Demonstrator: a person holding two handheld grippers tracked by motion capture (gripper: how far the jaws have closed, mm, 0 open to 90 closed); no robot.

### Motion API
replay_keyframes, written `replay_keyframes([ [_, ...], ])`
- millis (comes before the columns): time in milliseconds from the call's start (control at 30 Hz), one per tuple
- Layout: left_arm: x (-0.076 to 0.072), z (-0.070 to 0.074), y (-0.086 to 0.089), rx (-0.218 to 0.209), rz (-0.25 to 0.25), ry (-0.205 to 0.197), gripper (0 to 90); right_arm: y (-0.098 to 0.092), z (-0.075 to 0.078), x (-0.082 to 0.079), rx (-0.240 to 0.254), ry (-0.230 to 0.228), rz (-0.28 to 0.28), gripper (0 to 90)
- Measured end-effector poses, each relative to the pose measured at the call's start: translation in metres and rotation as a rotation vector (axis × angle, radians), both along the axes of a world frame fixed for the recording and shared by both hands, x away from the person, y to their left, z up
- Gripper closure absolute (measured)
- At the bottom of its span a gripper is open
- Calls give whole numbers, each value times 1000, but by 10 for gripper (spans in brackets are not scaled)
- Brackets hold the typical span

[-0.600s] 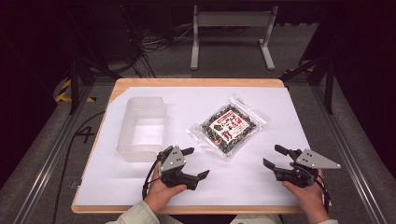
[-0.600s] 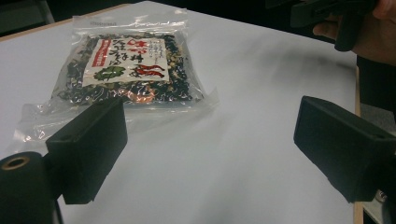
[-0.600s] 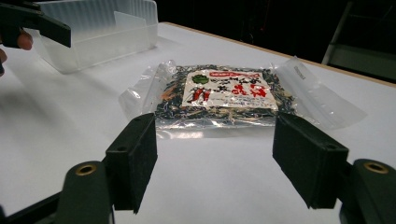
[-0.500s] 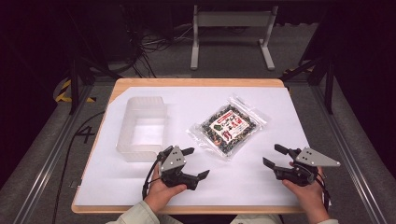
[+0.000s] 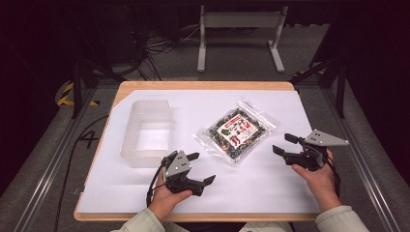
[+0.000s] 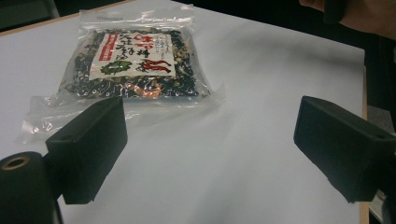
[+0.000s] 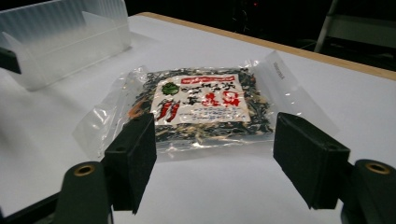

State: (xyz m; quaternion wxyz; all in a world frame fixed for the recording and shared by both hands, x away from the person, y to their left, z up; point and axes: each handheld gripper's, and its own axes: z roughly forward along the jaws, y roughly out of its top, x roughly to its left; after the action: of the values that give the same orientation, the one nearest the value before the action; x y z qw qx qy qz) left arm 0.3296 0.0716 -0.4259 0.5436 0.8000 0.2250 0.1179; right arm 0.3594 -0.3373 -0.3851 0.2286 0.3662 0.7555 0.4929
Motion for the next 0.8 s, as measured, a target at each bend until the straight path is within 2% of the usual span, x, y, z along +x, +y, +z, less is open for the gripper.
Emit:
replay_keyframes([
  [367, 0, 0, 0, 4, -7, 0, 106, -7, 12, 42, 15, 39, -32, 285],
  [533, 0, -1, 0, 4, -5, 4, 106, -7, 13, 59, 5, 56, -42, 276],
  [600, 0, -1, -1, 6, -6, 6, 106, -7, 13, 66, 16, 70, -53, 276],
  [800, 0, -1, -1, 5, -11, 6, 107, -9, 5, 87, 25, 126, -84, 276],
])
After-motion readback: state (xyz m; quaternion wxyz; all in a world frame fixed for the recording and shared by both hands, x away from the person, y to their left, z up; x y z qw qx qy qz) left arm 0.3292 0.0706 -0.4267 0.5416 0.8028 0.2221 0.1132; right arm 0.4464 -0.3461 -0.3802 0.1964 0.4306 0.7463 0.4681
